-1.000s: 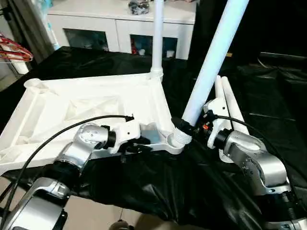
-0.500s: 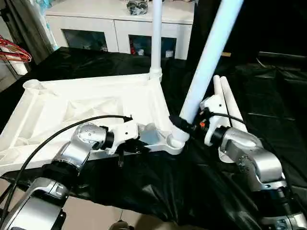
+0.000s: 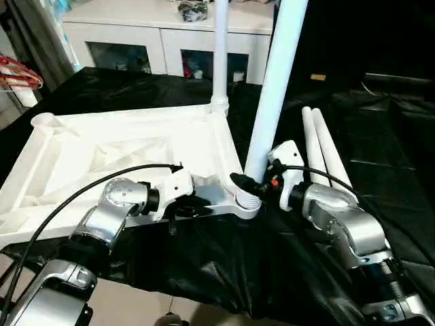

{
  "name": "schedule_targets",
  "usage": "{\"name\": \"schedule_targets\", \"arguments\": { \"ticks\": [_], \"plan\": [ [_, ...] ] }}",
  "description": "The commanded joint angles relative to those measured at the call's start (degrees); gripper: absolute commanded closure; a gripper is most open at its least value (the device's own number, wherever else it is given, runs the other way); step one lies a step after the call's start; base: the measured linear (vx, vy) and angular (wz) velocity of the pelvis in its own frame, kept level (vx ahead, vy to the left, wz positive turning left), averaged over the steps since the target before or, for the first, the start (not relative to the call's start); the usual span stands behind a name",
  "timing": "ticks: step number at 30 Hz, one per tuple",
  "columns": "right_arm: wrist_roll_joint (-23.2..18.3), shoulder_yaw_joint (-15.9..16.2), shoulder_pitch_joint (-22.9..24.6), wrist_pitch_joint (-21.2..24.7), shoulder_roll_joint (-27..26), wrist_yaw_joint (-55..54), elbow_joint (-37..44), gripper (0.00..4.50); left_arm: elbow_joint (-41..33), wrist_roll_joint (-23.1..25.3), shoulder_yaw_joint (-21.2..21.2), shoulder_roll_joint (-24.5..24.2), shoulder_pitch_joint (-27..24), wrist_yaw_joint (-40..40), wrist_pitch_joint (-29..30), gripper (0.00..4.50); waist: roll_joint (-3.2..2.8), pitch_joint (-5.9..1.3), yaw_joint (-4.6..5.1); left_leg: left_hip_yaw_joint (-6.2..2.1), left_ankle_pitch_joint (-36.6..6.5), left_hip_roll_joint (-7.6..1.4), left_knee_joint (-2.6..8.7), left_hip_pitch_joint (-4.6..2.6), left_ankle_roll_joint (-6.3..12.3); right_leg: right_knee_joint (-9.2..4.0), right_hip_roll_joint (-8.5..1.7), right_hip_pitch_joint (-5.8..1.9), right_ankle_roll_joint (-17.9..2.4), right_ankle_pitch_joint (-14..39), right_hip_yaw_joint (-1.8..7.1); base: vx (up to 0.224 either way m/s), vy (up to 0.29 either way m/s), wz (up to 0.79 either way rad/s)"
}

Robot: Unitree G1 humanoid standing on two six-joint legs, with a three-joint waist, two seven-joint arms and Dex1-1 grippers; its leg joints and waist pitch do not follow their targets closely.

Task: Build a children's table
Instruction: Insert table leg to table base

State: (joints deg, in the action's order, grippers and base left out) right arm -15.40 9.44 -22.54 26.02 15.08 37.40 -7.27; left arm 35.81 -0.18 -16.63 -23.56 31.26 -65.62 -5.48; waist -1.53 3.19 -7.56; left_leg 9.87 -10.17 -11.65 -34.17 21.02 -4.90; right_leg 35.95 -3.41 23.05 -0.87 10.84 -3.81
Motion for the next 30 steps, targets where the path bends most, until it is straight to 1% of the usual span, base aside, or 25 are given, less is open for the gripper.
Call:
{"name": "schedule_targets", "arguments": {
  "ticks": [1, 2, 3, 5, 7, 8, 10, 12, 16, 17, 21, 23, 26, 28, 30],
  "plan": [
    [0.0, -0.1, -1.1, -0.8, -0.1, -0.2, 0.0, 2.60, 0.6, 1.5, -0.5, -0.5, -1.0, 0.7, -0.1, 3.46, 0.54, -3.74, 0.03, -0.65, -12.6, -1.55, 4.33, -0.50, -0.41, -5.30, -4.94, -2.34, -6.7, 19.5, 3.05, 0.000, 0.000, 0.00],
    [0.0, 0.0, -1.1, -0.9, -0.2, -0.2, -0.1, 2.60, 0.6, 1.7, -0.7, -0.7, -1.1, 0.5, -0.1, 3.47, 0.55, -3.78, -0.02, -0.62, -12.6, -1.53, 4.30, -0.52, -0.46, -5.35, -4.97, -2.34, -6.7, 19.4, 3.08, 0.000, 0.000, 0.00],
    [0.1, 0.0, -1.1, -0.9, -0.3, -0.2, -0.1, 2.60, 0.6, 1.8, -0.8, -0.9, -1.2, 0.2, 0.1, 3.74, 0.64, -3.74, 0.01, -0.65, -13.0, -1.55, 4.37, -0.54, -0.58, -5.35, -4.97, -2.37, -6.7, 19.3, 3.06, 0.000, 0.000, 0.00],
    [0.1, -0.1, -1.1, -1.0, -0.5, -0.2, -0.2, 2.60, 0.5, 1.7, -1.0, -1.2, -1.4, -0.6, 0.6, 3.79, 0.66, -3.80, 0.00, -0.67, -13.0, -1.59, 4.38, -0.60, -0.70, -5.24, -4.99, -2.39, -6.9, 18.8, 3.08, 0.000, 0.000, 0.00],
    [0.3, -0.1, -1.2, -1.2, -0.7, -0.1, -0.6, 2.60, 0.4, 2.0, -1.3, -1.7, -1.6, -1.4, 1.1, 4.19, 0.72, -3.74, 0.08, -0.68, -13.1, -1.55, 4.43, -0.49, -0.80, -5.19, -5.00, -2.46, -7.1, 18.7, 3.07, 0.000, 0.000, 0.00],
    [0.4, -0.1, -1.2, -1.3, -0.8, -0.1, -0.8, 2.60, 0.3, 2.1, -1.5, -1.8, -1.8, -1.7, 1.5, 4.27, 0.75, -3.75, 0.15, -0.66, -13.2, -1.55, 4.42, -0.54, -0.81, -5.26, -5.05, -2.43, -7.1, 18.7, 3.10, 0.000, 0.000, 0.00],
    [0.5, -0.1, -1.2, -1.5, -0.9, 0.0, -1.0, 2.60, 0.2, 2.5, -1.8, -2.2, -2.0, -1.5, 1.5, 4.27, 0.73, -3.72, 0.34, -0.66, -13.4, -1.54, 4.41, -0.54, -0.81, -5.25, -5.07, -2.42, -7.4, 18.9, 3.09, 0.000, 0.000, 0.00],
    [0.6, -0.1, -1.2, -1.5, -0.9, 0.1, -1.0, 2.60, 0.2, 2.7, -2.0, -2.3, -2.1, -1.3, 1.4, 4.43, 0.77, -3.72, 0.45, -0.68, -13.3, -1.53, 4.44, -0.51, -0.73, -5.23, -5.02, -2.47, -7.4, 18.9, 3.07, 0.000, 0.000, 0.00],
    [0.8, 0.1, -1.2, -1.3, -0.9, 0.5, -1.3, 2.60, -0.1, 2.7, -2.1, -2.4, -2.3, -1.7, 2.3, 4.49, 0.72, -3.75, 0.67, -0.67, -13.1, -1.59, 4.46, -0.53, -0.71, -5.12, -4.96, -2.45, -7.8, 17.5, 3.08, 0.000, 0.000, 0.00],
    [0.8, 0.2, -1.2, -1.3, -0.9, 0.6, -1.4, 2.60, -0.1, 2.8, -2.1, -2.4, -2.3, -1.7, 2.4, 4.50, 0.82, -3.75, 0.72, -0.67, -13.4, -1.58, 4.47, -0.55, -0.79, -5.09, -4.95, -2.49, -7.9, 17.6, 3.06, 0.000, 0.000, 0.00],
    [1.2, 0.5, -1.5, -1.2, -0.9, 0.8, -2.1, 2.60, -0.3, 2.7, -2.1, -2.4, -2.3, -1.9, 2.6, 4.50, 0.89, -3.72, 0.80, -0.66, -13.8, -1.55, 4.45, -0.62, -0.81, -5.27, -5.03, -2.46, -7.8, 18.8, 3.10, 0.000, 0.000, 0.00],
    [1.4, 1.2, -1.8, -0.2, -0.7, 1.5, -2.9, 2.60, -0.5, 2.7, -2.1, -2.2, -2.2, -1.6, 2.2, 4.50, 0.81, -3.71, 0.83, -0.68, -13.9, -1.57, 4.49, -0.59, -0.86, -5.28, -4.98, -2.45, -7.8, 18.6, 3.09, 0.000, 0.000, 0.00],
    [1.5, 1.6, -1.9, 0.0, -0.5, 2.0, -3.3, 2.60, -0.5, 2.8, -2.3, -2.0, -2.0, -1.3, 2.2, 4.50, 0.88, -3.77, 0.83, -0.67, -13.7, -1.57, 4.47, -0.54, -0.87, -5.13, -4.93, -2.53, -8.0, 17.5, 3.09, 0.000, 0.000, 0.00],
    [1.3, 1.2, -2.2, -0.2, -0.8, 2.0, -4.2, 2.60, -0.6, 2.7, -2.2, -1.7, -1.7, -1.1, 2.4, 4.50, 0.74, -3.78, 0.83, -0.67, -13.8, -1.58, 4.47, -0.57, -0.92, -5.10, -4.96, -2.50, -8.2, 17.3, 3.09, 0.000, 0.000, 0.00],
    [0.9, 0.7, -2.5, -0.4, -1.2, 2.0, -5.0, 2.60, -0.7, 2.7, -2.2, -1.6, -1.6, -1.2, 2.5, 4.50, 0.77, -3.71, 0.91, -0.66, -14.6, -1.62, 4.53, -0.72, -1.04, -5.22, -4.95, -2.39, -8.3, 18.0, 3.08, 0.000, 0.000, 0.00]
  ]
}}
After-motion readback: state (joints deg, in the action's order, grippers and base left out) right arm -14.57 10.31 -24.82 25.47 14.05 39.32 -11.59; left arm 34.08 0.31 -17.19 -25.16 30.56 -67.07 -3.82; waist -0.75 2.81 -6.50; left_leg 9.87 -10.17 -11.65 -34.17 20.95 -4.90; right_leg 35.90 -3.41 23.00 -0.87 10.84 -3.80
